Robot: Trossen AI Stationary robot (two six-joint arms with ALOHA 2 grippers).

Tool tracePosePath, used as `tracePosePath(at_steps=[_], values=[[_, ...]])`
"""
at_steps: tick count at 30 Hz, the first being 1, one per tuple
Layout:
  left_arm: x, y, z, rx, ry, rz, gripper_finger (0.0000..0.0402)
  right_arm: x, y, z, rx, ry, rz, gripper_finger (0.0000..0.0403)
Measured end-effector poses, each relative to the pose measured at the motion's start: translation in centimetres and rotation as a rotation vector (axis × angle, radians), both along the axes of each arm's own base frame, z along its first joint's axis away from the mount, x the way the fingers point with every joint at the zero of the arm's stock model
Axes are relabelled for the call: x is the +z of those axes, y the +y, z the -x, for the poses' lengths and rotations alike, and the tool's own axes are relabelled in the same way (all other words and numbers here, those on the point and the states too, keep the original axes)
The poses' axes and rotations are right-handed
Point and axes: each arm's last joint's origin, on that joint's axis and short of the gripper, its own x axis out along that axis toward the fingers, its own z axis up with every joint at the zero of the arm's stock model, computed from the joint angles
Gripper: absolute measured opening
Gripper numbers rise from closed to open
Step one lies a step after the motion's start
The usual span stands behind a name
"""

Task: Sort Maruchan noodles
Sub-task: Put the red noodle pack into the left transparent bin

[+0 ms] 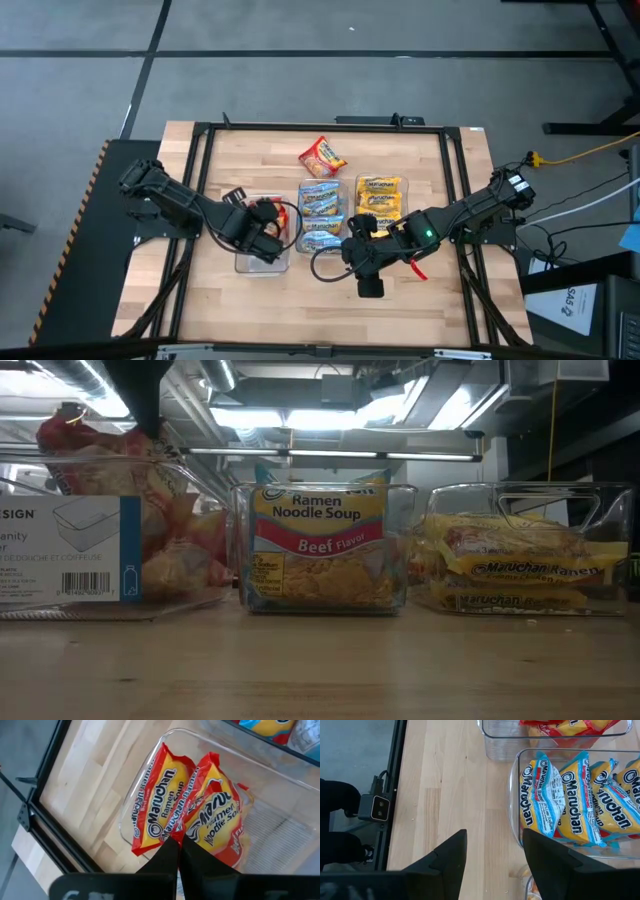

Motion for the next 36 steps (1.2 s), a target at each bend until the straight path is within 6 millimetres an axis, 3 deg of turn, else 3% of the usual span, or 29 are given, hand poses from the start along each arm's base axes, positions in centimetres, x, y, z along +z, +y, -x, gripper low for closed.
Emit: tracePosePath(at_steps=[5,17,21,26,32,36], values=[[0.0,0.0,0.0,0.0,-0.002,0.0,0.0004,0.0,0.0,0.0,0.0,0.0,0.0,0.0198],[0.1,0.6,-0.3,0.009,-0.035,-0.06,0.0078,0.0,0.0,0.0,0.0,0.0,0.0,0.0198],[-0.1,0.7,-0.3,0.04,0.02,0.055,0.0083,0.0,0.0,0.0,0.0,0.0,0.0,0.0198],[-1.9,0.8,0.3,0.07,0.107,0.098,0.0084,0.0,0.0,0.0,0.0,-0.001,0.0,0.0198],[-5.5,0.7,1.0,0.122,0.164,0.16,0.0084,0.0,0.0,0.0,0.0,-0.001,0.001,0.0198],[-6.0,0.5,1.4,0.135,0.176,0.13,0.0084,0.0,0.0,0.0,0.0,0.0,0.001,0.0198]])
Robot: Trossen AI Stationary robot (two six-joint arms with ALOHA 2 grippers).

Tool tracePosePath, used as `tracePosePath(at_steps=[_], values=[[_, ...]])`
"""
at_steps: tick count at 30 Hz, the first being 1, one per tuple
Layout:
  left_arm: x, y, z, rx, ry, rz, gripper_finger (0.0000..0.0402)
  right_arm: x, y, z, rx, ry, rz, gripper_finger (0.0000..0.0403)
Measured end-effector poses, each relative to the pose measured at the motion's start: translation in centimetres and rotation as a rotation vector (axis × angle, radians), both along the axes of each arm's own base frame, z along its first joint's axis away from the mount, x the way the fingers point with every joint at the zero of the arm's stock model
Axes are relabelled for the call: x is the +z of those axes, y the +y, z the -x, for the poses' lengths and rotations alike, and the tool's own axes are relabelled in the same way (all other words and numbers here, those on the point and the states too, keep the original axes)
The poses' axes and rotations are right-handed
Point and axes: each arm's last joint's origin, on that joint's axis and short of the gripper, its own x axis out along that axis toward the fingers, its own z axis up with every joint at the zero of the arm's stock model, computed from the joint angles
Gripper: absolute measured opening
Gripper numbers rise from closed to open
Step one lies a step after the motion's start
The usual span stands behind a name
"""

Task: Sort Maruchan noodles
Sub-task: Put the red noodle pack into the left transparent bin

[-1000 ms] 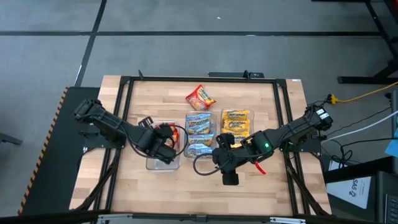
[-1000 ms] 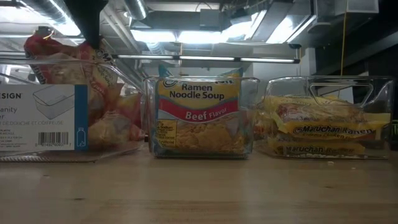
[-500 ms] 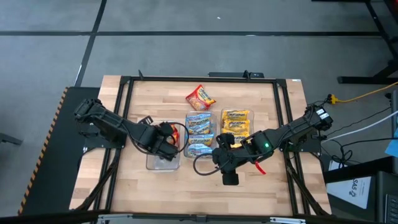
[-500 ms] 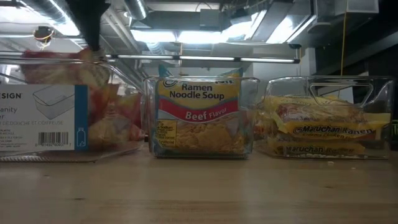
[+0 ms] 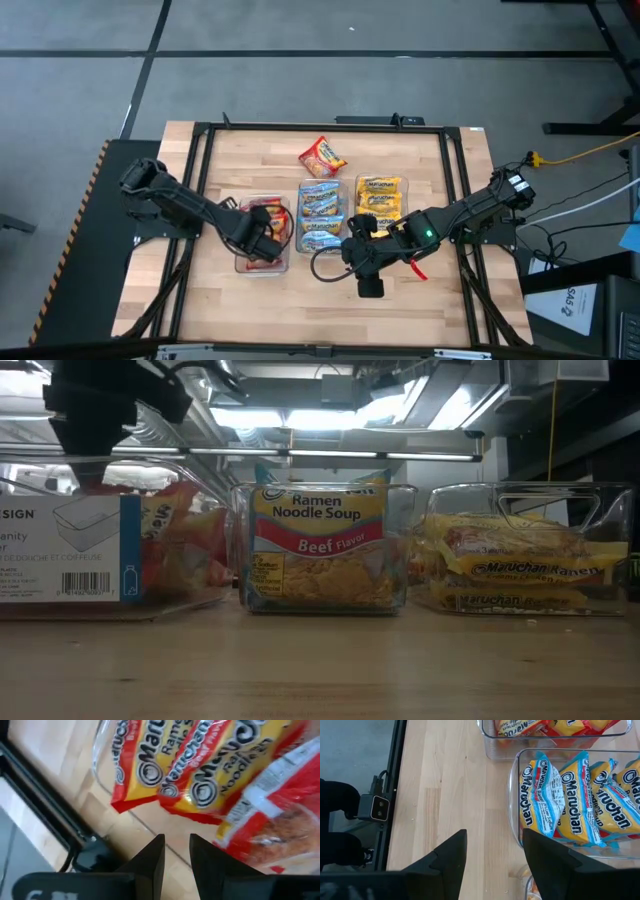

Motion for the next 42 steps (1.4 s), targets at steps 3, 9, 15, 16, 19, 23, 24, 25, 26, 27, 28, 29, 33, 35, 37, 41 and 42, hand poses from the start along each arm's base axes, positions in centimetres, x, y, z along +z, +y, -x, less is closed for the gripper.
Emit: tracePosePath(at_steps=[3,9,15,16,19,23,24,25,26,27,28,29,33,35,37,41,42], values=[[0.5,-0.2,0.0,-0.017,-0.011,-0.023,0.0084,0.0,0.0,0.0,0.0,0.001,0.001,0.0198],[2.6,0.3,-0.2,-0.009,-0.034,-0.114,0.0084,0.0,-0.2,0.0,-0.021,-0.024,0.066,0.0198],[4.9,0.0,0.0,0.04,-0.113,-0.007,0.0084,0.4,-2.0,-0.5,-0.251,-0.151,0.348,0.0198],[5.1,-0.4,0.2,0.045,-0.111,0.027,0.0084,0.5,-2.7,-0.7,-0.293,-0.159,0.384,0.0198],[5.7,-1.3,0.7,0.013,-0.107,0.086,0.0084,0.3,-5.6,-1.4,-0.382,-0.121,0.413,0.0198],[5.9,-1.6,0.9,-0.082,-0.195,-0.09,0.0084,-0.4,-9.5,-1.8,-0.449,0.023,0.281,0.0198],[6.1,-1.4,0.8,-0.105,-0.227,-0.164,0.0084,-0.6,-10.3,-1.8,-0.461,0.067,0.235,0.0198],[6.1,-1.1,0.6,-0.128,-0.252,-0.234,0.0084,-0.8,-10.9,-1.7,-0.455,0.115,0.199,0.0198],[6.3,-0.7,0.3,-0.152,-0.272,-0.302,0.0084,-1.1,-11.4,-1.6,-0.444,0.156,0.169,0.0198],[6.4,-0.1,0.1,-0.17,-0.286,-0.369,0.0084,-1.3,-11.8,-1.5,-0.437,0.188,0.146,0.0198],[6.5,0.6,-0.2,-0.177,-0.29,-0.426,0.0084,-1.6,-12.2,-1.4,-0.438,0.214,0.136,0.0198],[6.6,1.3,-0.5,-0.178,-0.29,-0.474,0.0084,-1.8,-12.6,-1.2,-0.444,0.243,0.14,0.0198],[6.8,4.7,-1.6,-0.138,-0.247,-0.58,0.0084,-2.3,-13.9,-0.3,-0.491,0.336,0.203,0.0198],[6.7,7.2,-2.4,-0.114,-0.203,-0.579,0.0084,-2.8,-14.1,0.2,-0.494,0.401,0.221,0.0198],[6.7,9.8,-3.2,-0.112,-0.167,-0.57,0.0084,-3.3,-14.0,0.8,-0.496,0.463,0.232,0.0198],[6.8,15.3,-5.2,-0.172,-0.189,-0.481,0.0084,-4.9,-13.1,2.2,-0.555,0.605,0.227,0.0198],[7.0,16.5,-5.6,-0.201,-0.218,-0.45,0.0084,-5.4,-12.8,2.6,-0.57,0.639,0.225,0.0198]])
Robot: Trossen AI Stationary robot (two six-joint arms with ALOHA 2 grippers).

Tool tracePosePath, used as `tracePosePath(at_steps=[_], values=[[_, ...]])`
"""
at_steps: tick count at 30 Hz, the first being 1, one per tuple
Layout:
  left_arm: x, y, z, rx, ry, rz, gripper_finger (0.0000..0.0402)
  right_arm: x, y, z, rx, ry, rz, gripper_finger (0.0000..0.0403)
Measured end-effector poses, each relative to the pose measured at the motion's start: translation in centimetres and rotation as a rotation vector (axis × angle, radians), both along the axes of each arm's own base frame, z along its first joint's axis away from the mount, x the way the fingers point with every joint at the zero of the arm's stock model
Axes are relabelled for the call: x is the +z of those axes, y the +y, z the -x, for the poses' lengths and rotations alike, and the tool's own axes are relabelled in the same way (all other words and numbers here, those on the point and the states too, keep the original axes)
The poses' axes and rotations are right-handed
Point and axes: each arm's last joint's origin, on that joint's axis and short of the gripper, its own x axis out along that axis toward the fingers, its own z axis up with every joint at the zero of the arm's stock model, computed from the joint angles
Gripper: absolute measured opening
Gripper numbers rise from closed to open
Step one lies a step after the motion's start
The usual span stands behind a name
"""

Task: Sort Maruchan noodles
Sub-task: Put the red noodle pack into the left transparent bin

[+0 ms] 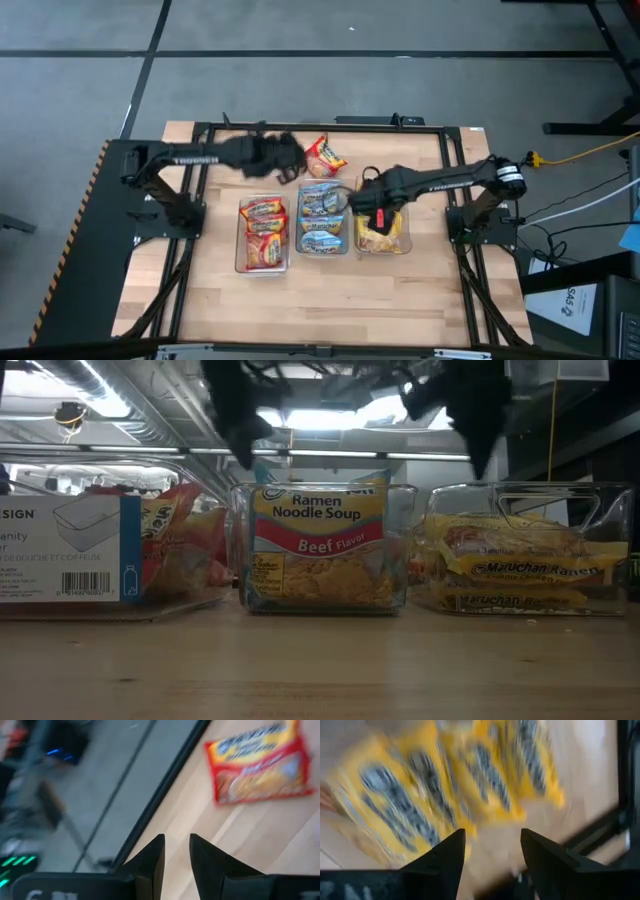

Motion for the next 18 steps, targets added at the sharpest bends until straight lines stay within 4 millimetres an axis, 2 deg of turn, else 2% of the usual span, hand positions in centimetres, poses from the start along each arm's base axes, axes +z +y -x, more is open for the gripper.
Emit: tracePosePath(at_steps=[5,9,15,18], values=[[1.1,5.6,-1.1,-0.175,-0.227,0.121,0.0084,-2.3,2.9,1.9,-0.053,0.134,-0.062,0.0198],[1.8,8.9,-0.6,-0.285,-0.434,0.278,0.0089,-3.4,5.6,3.1,-0.092,0.203,-0.163,0.0198],[2.6,12.0,0.3,-0.305,-0.628,0.335,0.0112,-3.8,9.0,4.5,-0.131,0.229,-0.21,0.0198],[1.9,12.8,-0.3,-0.306,-0.671,0.366,0.0122,-3.9,10.3,4.8,-0.155,0.198,-0.226,0.0198]])
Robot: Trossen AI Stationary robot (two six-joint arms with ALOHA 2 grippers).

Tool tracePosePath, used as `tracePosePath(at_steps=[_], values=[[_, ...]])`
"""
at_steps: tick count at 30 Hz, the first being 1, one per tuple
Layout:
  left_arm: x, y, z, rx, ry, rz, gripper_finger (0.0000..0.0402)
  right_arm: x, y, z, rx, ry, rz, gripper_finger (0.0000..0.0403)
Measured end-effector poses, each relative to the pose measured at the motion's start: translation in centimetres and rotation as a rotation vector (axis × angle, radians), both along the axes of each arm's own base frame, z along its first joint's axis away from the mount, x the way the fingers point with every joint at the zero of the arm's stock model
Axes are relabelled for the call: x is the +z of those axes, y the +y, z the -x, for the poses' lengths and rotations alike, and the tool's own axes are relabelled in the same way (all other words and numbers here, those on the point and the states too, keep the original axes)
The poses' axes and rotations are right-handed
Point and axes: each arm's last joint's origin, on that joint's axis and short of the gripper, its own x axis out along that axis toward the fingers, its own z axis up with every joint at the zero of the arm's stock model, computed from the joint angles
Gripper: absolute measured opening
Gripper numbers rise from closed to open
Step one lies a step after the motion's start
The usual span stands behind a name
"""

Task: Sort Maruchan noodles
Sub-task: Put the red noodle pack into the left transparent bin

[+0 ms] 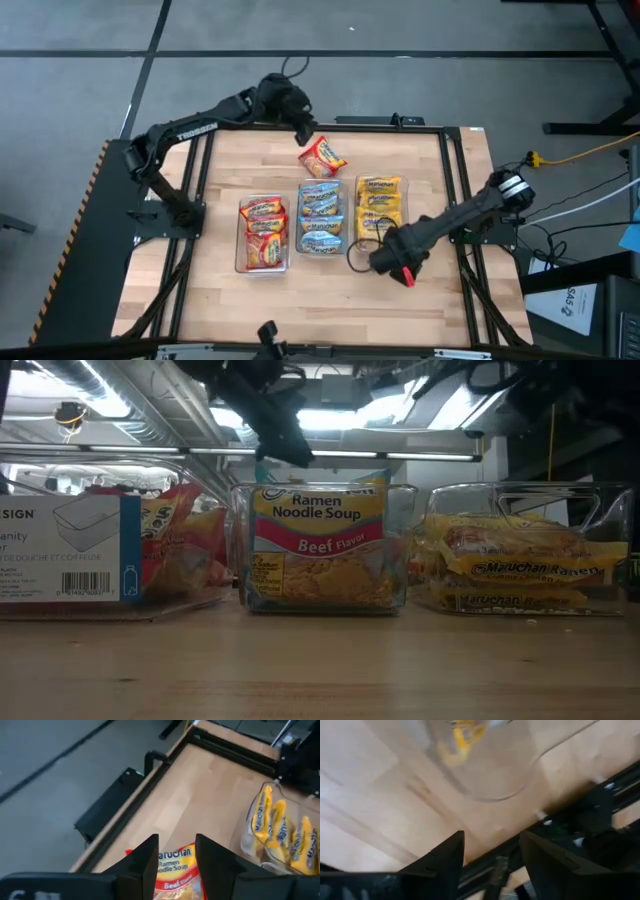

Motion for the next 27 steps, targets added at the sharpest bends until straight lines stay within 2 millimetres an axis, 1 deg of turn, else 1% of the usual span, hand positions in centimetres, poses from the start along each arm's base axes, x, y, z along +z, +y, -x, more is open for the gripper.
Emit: tracePosePath(at_steps=[3,6,8,13,16,18,23,27], values=[[-1.4,1.0,-1.3,0.026,0.007,0.029,0.0127,-0.1,1.0,0.1,-0.019,-0.031,-0.016,0.0198],[-2.3,2.5,-2.7,0.056,0.02,0.074,0.0128,-0.2,1.7,0.1,-0.027,-0.063,-0.026,0.0198],[-2.3,3.4,-3.7,0.043,0.033,0.113,0.0128,-0.2,2.1,0.2,-0.027,-0.077,-0.032,0.0198],[-2.5,5.2,-5.9,0.042,0.159,0.213,0.0128,-0.3,2.3,0.0,-0.042,-0.109,-0.023,0.0198],[-2.4,6.4,-6.8,0.058,0.225,0.258,0.0128,-0.3,2.3,-0.2,-0.034,-0.142,-0.01,0.0198],[-2.7,7.2,-7.1,0.071,0.279,0.294,0.0128,-0.3,2.3,-0.2,-0.029,-0.149,0.007,0.0198],[-5.5,8.0,-7.4,0.07,0.433,0.388,0.0128,-0.3,2.3,-0.2,-0.027,-0.155,0.014,0.0198],[-7.7,8.4,-8.3,0.062,0.464,0.409,0.0128,-0.3,2.3,-0.2,-0.026,-0.156,0.014,0.0198]])
